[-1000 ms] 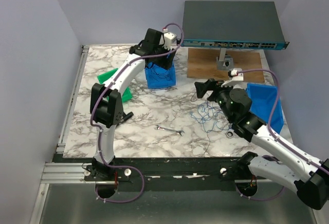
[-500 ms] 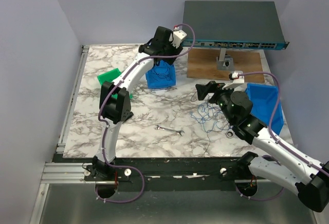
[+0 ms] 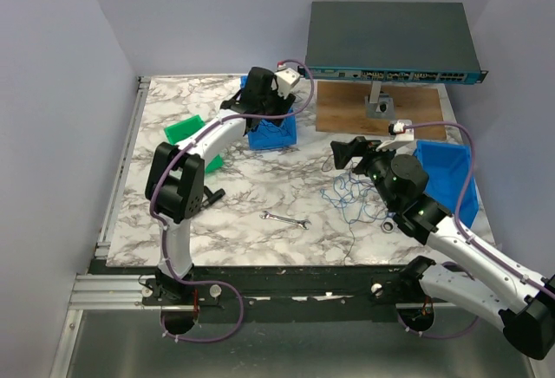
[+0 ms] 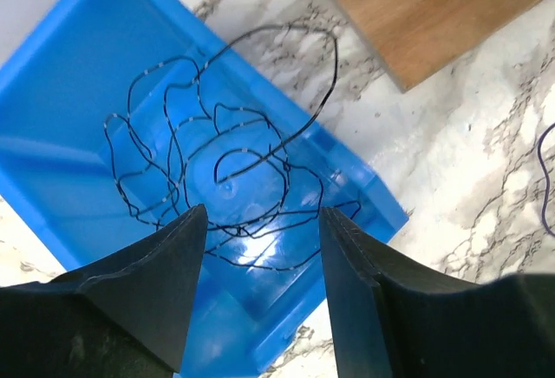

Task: Untangle the cables

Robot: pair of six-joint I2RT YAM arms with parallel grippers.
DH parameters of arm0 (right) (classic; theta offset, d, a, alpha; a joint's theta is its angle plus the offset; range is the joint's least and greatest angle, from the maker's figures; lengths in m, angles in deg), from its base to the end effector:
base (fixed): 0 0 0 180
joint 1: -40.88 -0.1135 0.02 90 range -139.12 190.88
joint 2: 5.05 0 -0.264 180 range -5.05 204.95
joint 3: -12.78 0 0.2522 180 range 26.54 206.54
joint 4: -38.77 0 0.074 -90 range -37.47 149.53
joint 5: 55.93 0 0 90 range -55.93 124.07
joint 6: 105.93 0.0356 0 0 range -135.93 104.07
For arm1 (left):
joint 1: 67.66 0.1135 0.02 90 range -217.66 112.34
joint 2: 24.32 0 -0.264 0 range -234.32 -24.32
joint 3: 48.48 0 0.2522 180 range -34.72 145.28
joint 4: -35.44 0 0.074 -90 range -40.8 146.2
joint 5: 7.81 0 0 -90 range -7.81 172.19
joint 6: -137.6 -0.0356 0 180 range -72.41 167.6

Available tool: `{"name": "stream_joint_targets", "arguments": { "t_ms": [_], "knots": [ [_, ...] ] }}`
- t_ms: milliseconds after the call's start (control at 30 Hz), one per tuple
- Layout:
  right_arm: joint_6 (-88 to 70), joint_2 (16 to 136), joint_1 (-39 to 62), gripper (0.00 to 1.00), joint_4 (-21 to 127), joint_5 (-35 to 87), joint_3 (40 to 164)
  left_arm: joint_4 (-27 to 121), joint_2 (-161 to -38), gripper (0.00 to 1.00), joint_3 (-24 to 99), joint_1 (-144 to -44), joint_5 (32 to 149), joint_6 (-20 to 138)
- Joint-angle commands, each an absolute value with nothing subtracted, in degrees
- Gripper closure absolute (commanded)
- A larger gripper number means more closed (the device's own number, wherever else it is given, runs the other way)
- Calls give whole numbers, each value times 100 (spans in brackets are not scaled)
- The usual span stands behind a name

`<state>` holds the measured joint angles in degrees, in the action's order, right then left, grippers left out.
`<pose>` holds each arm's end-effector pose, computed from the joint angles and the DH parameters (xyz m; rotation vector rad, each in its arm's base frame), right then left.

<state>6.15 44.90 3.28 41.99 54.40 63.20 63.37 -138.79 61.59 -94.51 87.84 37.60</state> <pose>0.1736 0.1181 0.3125 0.0555 1.6395 0.5154 0.4207 -0.2169 0.2759 0.7329 2.0156 -0.2776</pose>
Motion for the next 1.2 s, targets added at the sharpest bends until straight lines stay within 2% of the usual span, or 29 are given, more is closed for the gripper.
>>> {"name": "stream_joint_targets", "arguments": {
  "t_ms": [0,267,667,767,933,1000,1167],
  "knots": [
    [643,4394,370,3,4189,5493,6328,5532,-13481,43,5685,-9297,9152,4116],
    [624,4321,371,3,4341,5481,6440,5574,-13732,44,5710,-9297,9143,4006],
    [550,4257,371,3,4606,5522,6626,5372,-14103,56,6064,-9295,9353,3687],
    [539,4291,370,3,4617,5534,6661,5360,-14134,66,6073,-9297,9366,3737],
    [554,4374,370,3,4624,5499,6706,5924,-14340,100,6527,-9296,9282,3803],
    [566,4372,370,3,4619,5513,6700,6038,-14362,100,6603,-9297,9139,3927],
    [574,4333,371,3,4652,5520,6693,5187,-13869,100,5791,-9279,8404,4538]
  ]
}}
